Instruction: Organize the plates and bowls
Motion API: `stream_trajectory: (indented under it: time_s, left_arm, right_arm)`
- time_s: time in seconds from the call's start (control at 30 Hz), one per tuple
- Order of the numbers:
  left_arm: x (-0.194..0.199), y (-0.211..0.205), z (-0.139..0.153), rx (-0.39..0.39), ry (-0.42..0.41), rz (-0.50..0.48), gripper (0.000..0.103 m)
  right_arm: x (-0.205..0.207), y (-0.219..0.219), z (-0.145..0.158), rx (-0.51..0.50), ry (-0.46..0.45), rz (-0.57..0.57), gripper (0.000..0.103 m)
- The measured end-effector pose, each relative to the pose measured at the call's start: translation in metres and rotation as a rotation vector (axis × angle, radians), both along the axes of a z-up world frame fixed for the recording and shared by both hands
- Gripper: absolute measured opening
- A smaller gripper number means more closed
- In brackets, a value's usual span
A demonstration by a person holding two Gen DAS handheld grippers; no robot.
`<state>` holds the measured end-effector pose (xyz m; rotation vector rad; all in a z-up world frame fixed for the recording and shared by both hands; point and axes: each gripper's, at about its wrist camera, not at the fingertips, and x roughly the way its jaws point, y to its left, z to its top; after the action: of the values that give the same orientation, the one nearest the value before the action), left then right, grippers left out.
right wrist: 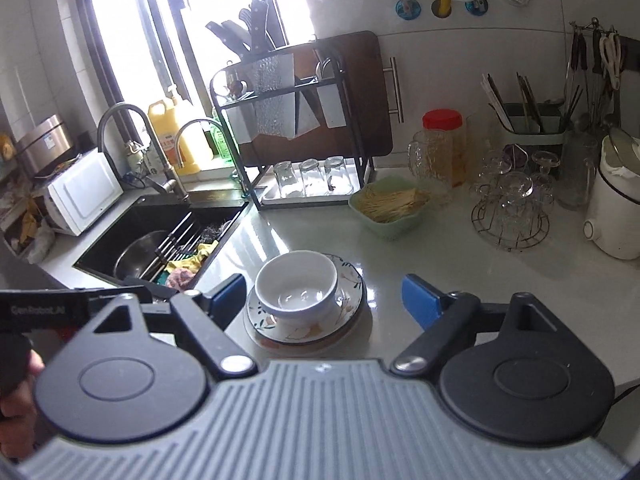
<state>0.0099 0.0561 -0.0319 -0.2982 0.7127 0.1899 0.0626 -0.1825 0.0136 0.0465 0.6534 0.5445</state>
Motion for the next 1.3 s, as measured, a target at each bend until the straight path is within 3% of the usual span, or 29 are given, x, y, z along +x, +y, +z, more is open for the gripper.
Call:
stream_trajectory:
  time_s: [0.13, 0.37, 0.83, 1.3]
  left_arm:
    - [-0.018, -0.005, 0.004, 0.041, 0.023, 0.013, 0.092]
    - [-0.036, 0.006, 0.008, 0.044, 0.024, 0.030, 0.097]
    - [-0.029, 0.064, -0.001, 0.053, 0.037, -0.019, 0.097]
    - [-0.033, 0.058, -0.003, 0.054, 0.023, -0.008, 0.097]
  right_arm:
    - [-0.018, -0.004, -0.001, 0.002, 0.015, 0.011, 0.086]
    - [-0.035, 0.003, 0.004, 0.000, 0.004, -0.002, 0.086]
    - [-0.052, 0.039, -0.003, 0.001, 0.021, -0.104, 0.086]
    - [-0.055, 0.041, -0.003, -0.038, -0.006, -0.110, 0.086]
